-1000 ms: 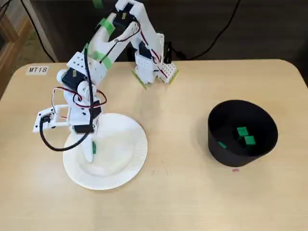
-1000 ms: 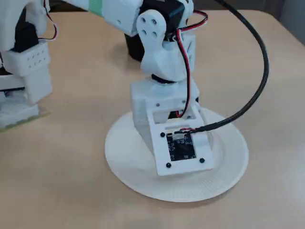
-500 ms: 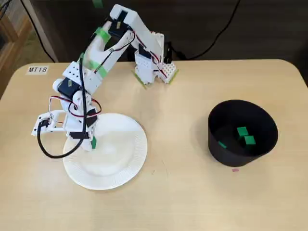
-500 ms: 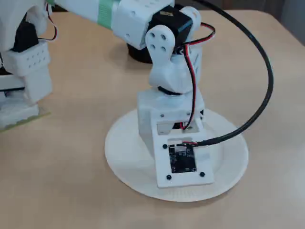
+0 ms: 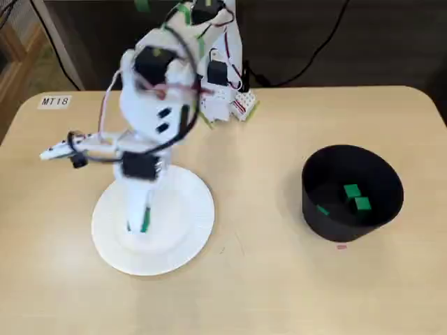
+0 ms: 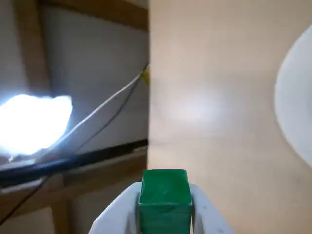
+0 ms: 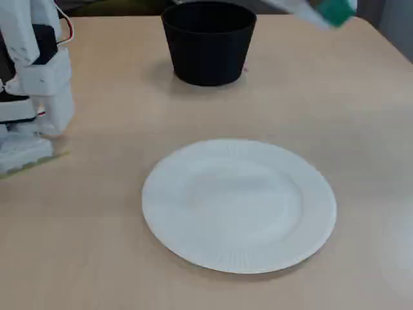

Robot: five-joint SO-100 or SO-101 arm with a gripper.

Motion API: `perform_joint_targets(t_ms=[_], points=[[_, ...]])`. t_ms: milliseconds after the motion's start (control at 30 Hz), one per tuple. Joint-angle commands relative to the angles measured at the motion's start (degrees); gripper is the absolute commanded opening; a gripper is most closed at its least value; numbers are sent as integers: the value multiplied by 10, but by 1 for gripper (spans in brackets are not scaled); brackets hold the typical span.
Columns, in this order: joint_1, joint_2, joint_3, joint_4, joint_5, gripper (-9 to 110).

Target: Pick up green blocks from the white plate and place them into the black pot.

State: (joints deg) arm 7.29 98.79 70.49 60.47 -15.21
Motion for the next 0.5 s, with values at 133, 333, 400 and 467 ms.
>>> perform_joint_targets(t_ms=[133,333,400,467], points=[[-165,101,-22,40,52,-2],[-319,40,-22,144,37,-2],[-356,21,-23,153,37,-2],[-383,10,-23,161,41,-2]])
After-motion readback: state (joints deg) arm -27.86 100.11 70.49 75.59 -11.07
